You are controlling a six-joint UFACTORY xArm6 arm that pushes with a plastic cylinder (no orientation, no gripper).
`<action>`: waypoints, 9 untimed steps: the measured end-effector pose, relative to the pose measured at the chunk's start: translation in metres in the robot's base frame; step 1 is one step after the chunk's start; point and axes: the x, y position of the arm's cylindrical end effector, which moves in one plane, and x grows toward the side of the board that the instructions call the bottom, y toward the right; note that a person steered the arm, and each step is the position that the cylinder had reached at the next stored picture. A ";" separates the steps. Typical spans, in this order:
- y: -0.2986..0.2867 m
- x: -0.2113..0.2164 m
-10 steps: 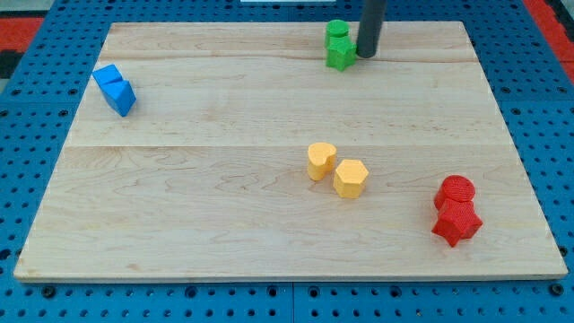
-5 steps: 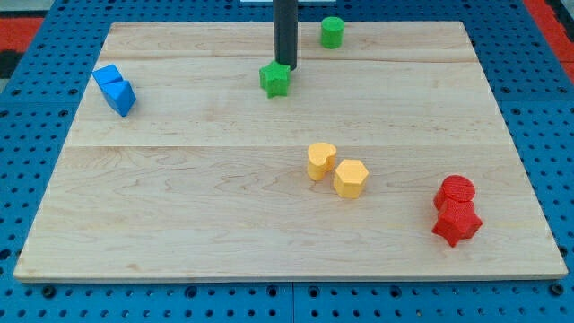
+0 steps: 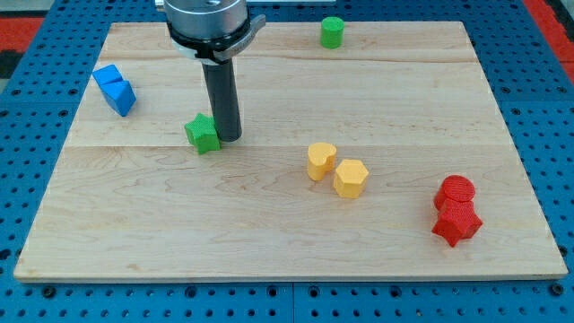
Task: Move green star towards bottom left
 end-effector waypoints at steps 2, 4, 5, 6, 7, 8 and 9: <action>0.000 -0.014; -0.011 -0.040; -0.011 -0.029; -0.016 -0.012; -0.025 0.000; -0.027 0.003; -0.027 0.008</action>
